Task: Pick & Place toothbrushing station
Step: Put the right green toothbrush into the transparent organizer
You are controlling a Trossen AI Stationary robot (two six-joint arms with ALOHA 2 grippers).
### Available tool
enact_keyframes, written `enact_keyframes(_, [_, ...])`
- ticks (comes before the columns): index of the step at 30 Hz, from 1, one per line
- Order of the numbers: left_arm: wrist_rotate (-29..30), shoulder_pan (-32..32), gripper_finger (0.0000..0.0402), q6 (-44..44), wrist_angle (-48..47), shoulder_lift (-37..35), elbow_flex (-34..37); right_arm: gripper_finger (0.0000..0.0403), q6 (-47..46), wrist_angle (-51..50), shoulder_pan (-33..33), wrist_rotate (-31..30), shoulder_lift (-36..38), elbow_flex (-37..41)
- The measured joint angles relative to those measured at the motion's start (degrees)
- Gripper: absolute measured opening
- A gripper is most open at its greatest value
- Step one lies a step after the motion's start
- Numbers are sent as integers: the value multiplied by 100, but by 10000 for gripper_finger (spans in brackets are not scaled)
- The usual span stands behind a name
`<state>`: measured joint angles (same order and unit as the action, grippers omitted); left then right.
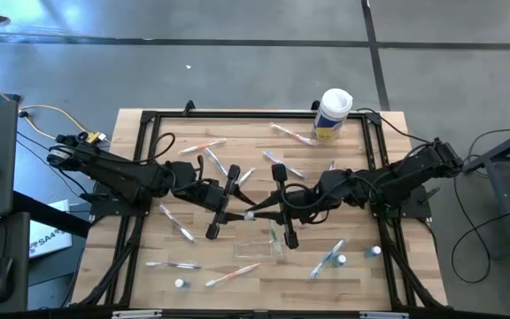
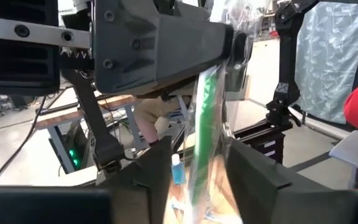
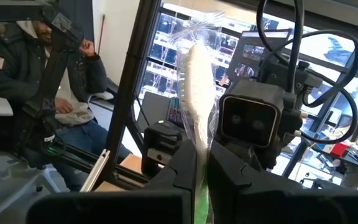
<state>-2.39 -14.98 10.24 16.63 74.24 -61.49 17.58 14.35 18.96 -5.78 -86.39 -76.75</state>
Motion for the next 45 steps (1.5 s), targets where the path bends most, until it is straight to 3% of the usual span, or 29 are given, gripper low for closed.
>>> enact_keyframes(8, [3, -2, 21, -4, 12, 5, 1, 17, -149, -81, 0, 23, 3, 0])
enact_keyframes(20, [467, -81, 20, -1, 163, 7, 2, 99, -131, -275, 103, -245, 75, -2])
enact_keyframes(26, [526, -81, 19, -228, 300, 7, 2, 171, -129, -907, 469, -1538, 476, -1])
enact_keyframes(31, [-996, -93, 19, -859, 49, -208, 2, 209, -340, -1789, 922, -2651, 814, 0])
enact_keyframes(34, [-1492, -212, 19, -1267, -184, -420, 2, 207, -693, -2009, 1183, -3323, 898, -4])
enact_keyframes(38, [-1730, -345, 19, -1353, -212, -489, 2, 191, -836, -2468, 1591, -3783, 969, 0])
enact_keyframes(45, [-1398, -431, 19, -1469, -408, -456, 2, 170, -1355, -3124, 2088, -4568, 977, 0])
